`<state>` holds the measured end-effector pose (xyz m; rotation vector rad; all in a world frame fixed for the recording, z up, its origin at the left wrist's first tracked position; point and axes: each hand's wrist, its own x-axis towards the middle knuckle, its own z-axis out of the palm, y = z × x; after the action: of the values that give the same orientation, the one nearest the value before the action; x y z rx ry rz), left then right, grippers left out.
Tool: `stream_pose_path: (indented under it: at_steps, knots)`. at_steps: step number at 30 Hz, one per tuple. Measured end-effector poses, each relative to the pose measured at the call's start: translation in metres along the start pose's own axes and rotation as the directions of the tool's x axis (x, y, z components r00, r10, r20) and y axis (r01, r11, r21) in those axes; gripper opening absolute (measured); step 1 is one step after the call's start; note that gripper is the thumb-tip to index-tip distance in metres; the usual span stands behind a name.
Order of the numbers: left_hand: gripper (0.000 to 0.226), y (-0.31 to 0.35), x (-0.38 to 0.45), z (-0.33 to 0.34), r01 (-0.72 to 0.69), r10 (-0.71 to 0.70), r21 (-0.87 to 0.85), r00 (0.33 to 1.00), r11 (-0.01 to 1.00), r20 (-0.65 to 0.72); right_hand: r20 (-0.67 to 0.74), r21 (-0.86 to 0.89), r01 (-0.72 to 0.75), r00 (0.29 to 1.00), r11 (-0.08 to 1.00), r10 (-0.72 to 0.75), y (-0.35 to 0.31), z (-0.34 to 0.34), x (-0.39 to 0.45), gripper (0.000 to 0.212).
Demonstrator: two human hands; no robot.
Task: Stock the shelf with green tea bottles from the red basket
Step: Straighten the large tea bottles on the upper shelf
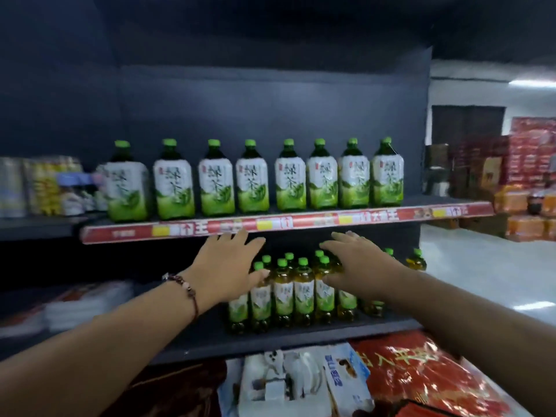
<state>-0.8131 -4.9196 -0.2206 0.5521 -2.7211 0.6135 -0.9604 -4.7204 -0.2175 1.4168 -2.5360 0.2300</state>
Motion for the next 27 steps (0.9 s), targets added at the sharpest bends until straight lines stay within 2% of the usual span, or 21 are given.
stream_pose_path:
  at_steps: [9,15,18,23,27]
  knots:
    - [0.071,-0.124,-0.014,-0.063,0.214,-0.21,0.07,0.976,0.974,-0.06,-0.164,0.046,0.19,0.97,0.981,-0.181,-0.088,-0.079,0.072,0.072]
    - [0.074,-0.219,0.011,-0.052,0.352,-0.348,0.07,0.935,0.933,-0.066,-0.194,0.038,0.287,0.942,0.957,-0.275,-0.141,-0.103,0.164,0.073]
    - [0.075,-0.262,0.034,-0.037,0.424,-0.423,0.011,0.904,0.906,-0.057,-0.212,0.061,0.314,0.932,0.947,-0.296,-0.163,-0.11,0.213,0.071]
    - [0.079,-0.314,0.077,-0.004,0.501,-0.512,-0.13,0.856,0.855,-0.071,-0.225,0.236,0.304,0.941,0.923,-0.252,-0.199,-0.106,0.29,0.083]
    - [0.08,-0.333,0.104,0.028,0.474,-0.506,-0.216,0.854,0.854,-0.125,-0.191,0.409,0.252,0.964,0.877,-0.187,-0.225,-0.092,0.342,0.092]
